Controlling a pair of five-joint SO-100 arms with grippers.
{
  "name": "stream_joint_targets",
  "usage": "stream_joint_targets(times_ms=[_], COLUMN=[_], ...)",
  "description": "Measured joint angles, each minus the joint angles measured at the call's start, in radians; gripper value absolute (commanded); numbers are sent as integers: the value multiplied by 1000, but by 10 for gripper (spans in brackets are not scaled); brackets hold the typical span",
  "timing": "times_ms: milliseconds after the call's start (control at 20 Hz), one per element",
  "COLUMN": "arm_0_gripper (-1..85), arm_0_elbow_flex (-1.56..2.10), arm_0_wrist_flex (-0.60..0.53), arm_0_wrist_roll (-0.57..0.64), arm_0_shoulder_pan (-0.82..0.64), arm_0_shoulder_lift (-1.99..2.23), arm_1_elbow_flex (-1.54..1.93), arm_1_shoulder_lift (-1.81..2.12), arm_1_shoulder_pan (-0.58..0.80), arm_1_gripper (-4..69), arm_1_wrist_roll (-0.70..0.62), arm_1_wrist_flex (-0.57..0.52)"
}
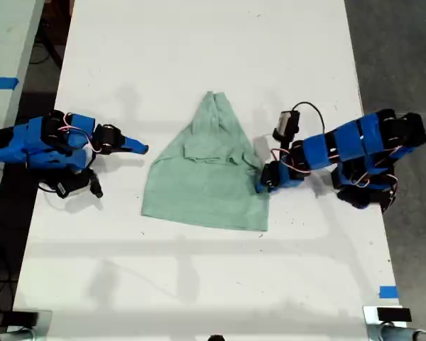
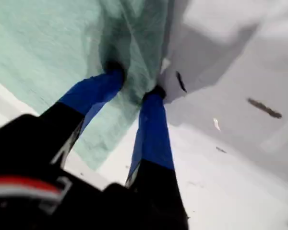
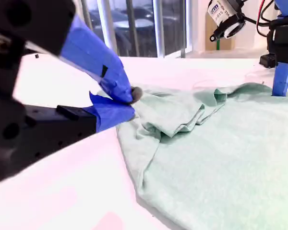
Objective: Fold t shirt
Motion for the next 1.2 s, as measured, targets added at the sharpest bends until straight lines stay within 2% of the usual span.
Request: stream_joint_targets(times_ms=[50, 200, 300, 400, 550, 650, 750, 950, 1000, 1050, 1100, 1200], arm_0_gripper=[-2, -2, -2, -2, -2, -2, -2, -2, -2, -2, -2, -2], arm_0_elbow_flex=[0, 0, 0, 0, 0, 0, 0, 0, 0, 0, 0, 0], arm_0_wrist_flex=[0, 0, 0, 0, 0, 0, 0, 3, 3, 3, 3, 3], arm_0_wrist_roll=[0, 0, 0, 0, 0, 0, 0, 0, 0, 0, 0, 0], arm_0_shoulder_pan=[0, 0, 0, 0, 0, 0, 0, 0, 0, 0, 0, 0], arm_0_shoulder_lift=[0, 0, 0, 0, 0, 0, 0, 0, 0, 0, 0, 0], arm_1_elbow_flex=[-25, -57, -63, -98, -216, -327, -457, -841, -950, -1020, -1045, -1068], arm_1_shoulder_lift=[-38, -81, -20, 51, 94, 54, -74, -440, -528, -578, -589, -588], arm_1_shoulder_pan=[0, -8, -12, -14, -12, -6, -2, -2, -2, -2, -2, 5], arm_1_gripper=[3, 3, 2, 2, 2, 2, 2, 0, 24, 78, 162, 198], arm_1_wrist_roll=[2, 147, 209, 209, 84, -17, -78, -160, -163, -164, -161, -123], arm_1_wrist_flex=[0, 35, 155, 278, 273, 212, 170, 189, 222, 247, 262, 311])
